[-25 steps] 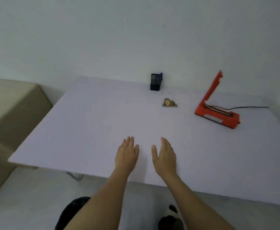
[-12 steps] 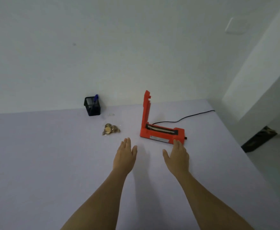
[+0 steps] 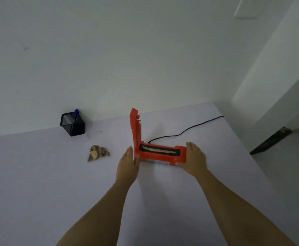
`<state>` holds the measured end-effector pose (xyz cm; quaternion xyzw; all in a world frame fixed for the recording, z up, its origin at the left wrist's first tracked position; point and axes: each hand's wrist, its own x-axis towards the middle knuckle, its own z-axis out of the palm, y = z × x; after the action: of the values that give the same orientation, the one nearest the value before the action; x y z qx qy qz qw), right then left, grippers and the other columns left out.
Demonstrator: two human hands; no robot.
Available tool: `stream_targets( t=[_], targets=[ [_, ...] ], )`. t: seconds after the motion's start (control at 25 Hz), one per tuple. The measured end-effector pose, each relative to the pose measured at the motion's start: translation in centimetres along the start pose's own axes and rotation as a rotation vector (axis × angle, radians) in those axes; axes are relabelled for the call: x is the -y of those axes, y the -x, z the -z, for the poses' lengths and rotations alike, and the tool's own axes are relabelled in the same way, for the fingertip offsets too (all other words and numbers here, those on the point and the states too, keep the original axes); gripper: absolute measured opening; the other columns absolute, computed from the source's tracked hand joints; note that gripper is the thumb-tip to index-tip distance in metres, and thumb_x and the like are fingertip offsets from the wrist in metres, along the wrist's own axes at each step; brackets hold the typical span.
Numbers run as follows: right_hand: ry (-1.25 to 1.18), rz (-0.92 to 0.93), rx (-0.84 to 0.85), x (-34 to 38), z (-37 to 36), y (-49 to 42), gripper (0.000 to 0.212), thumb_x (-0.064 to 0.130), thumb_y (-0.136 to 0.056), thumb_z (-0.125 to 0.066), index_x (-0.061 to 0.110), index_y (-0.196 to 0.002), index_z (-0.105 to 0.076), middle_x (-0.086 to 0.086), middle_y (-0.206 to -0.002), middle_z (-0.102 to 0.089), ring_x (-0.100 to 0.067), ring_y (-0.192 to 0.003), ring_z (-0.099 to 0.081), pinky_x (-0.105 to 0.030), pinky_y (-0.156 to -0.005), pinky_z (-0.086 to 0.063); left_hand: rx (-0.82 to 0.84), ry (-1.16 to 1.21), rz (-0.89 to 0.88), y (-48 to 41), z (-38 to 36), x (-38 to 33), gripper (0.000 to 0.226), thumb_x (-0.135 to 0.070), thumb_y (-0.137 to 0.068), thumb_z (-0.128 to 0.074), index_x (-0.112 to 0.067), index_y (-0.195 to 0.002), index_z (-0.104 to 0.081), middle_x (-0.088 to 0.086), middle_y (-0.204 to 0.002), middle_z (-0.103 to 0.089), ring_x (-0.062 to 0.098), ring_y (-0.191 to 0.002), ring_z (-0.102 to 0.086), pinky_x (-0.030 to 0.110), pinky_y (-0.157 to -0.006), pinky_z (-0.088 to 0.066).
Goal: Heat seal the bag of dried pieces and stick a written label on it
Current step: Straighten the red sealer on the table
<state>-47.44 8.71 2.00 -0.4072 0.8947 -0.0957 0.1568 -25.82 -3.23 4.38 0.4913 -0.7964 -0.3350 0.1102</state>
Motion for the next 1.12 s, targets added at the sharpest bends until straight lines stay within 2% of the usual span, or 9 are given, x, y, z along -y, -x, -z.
stream_targets(
  t=[0.16, 0.32, 0.44, 0.6, 0.72, 0.92, 1.12],
  targets=[
    [-0.020, 0.106, 0.049, -2.1, 0.3, -2.6, 0.084, 0.052, -0.067, -0.075, 0.013, -0.132, -0.040, -0.008, -0.131, -0.050, -0.024, -0.120, -0.046, -0.042, -0.101, -0.037, -0.032, 0.099, -0.007, -2.4, -1.2, -0.1, 0.053, -0.019, -0.095, -0.046, -0.007, -0.143, -0.026, 0.018, -0.139, -0.047, 0.032, -0.125, -0.047, 0.038, -0.103, -0.037],
    [-0.017, 0.181, 0.052, -2.5, 0.7, -6.5, 0.087, 0.051, -0.068, -0.075, 0.013, -0.137, -0.037, -0.007, -0.136, -0.049, -0.024, -0.123, -0.045, -0.043, -0.103, -0.035, -0.039, 0.159, -0.018, -4.5, -2.1, 0.5, 0.050, -0.016, -0.091, -0.051, -0.019, -0.138, -0.032, 0.016, -0.118, -0.061, 0.032, -0.104, -0.060, 0.039, -0.088, -0.049],
    [0.022, 0.225, 0.048, -2.0, 1.5, -9.8, 0.088, 0.051, -0.068, -0.074, 0.014, -0.138, -0.036, -0.007, -0.139, -0.047, -0.024, -0.127, -0.042, -0.043, -0.106, -0.032, -0.026, 0.150, -0.039, -6.6, -2.3, 0.7, 0.054, -0.003, -0.088, -0.049, -0.021, -0.137, -0.034, 0.015, -0.119, -0.061, 0.032, -0.108, -0.059, 0.031, -0.084, -0.045],
    [-0.021, 0.248, 0.044, -1.3, 1.9, -14.5, 0.086, 0.049, -0.066, -0.076, 0.015, -0.136, -0.039, -0.007, -0.137, -0.049, -0.024, -0.125, -0.044, -0.046, -0.104, -0.035, -0.027, 0.138, -0.066, -10.7, -2.6, 0.4, 0.061, 0.001, -0.088, -0.049, -0.022, -0.141, -0.032, 0.017, -0.127, -0.056, 0.032, -0.115, -0.055, 0.038, -0.094, -0.046],
    [-0.046, 0.173, -0.034, -0.9, 1.9, -17.6, 0.091, 0.049, -0.067, -0.076, 0.010, -0.138, -0.035, -0.012, -0.139, -0.046, -0.029, -0.127, -0.042, -0.048, -0.104, -0.034, -0.047, 0.132, -0.072, -13.9, -2.9, 0.3, 0.063, -0.001, -0.088, -0.051, -0.024, -0.143, -0.029, 0.016, -0.129, -0.055, 0.032, -0.116, -0.055, 0.040, -0.095, -0.046],
    [-0.047, 0.174, -0.114, -0.6, 2.1, -21.9, 0.075, 0.053, -0.066, -0.075, 0.012, -0.124, -0.052, -0.010, -0.122, -0.059, -0.028, -0.115, -0.049, -0.044, -0.097, -0.038, -0.091, 0.147, -0.078, -18.6, -3.0, -0.3, 0.061, -0.005, -0.087, -0.053, -0.021, -0.142, -0.031, 0.018, -0.122, -0.059, 0.035, -0.110, -0.058, 0.044, -0.092, -0.050],
    [-0.008, 0.199, -0.125, -0.3, 2.8, -24.9, 0.073, 0.049, -0.067, -0.075, 0.009, -0.124, -0.053, -0.013, -0.123, -0.058, -0.031, -0.117, -0.048, -0.045, -0.097, -0.039, -0.130, 0.176, -0.076, -21.3, -3.4, -1.0, 0.061, -0.003, -0.085, -0.052, -0.022, -0.140, -0.034, 0.016, -0.111, -0.063, 0.034, -0.099, -0.061, 0.039, -0.084, -0.050]
  ],
)
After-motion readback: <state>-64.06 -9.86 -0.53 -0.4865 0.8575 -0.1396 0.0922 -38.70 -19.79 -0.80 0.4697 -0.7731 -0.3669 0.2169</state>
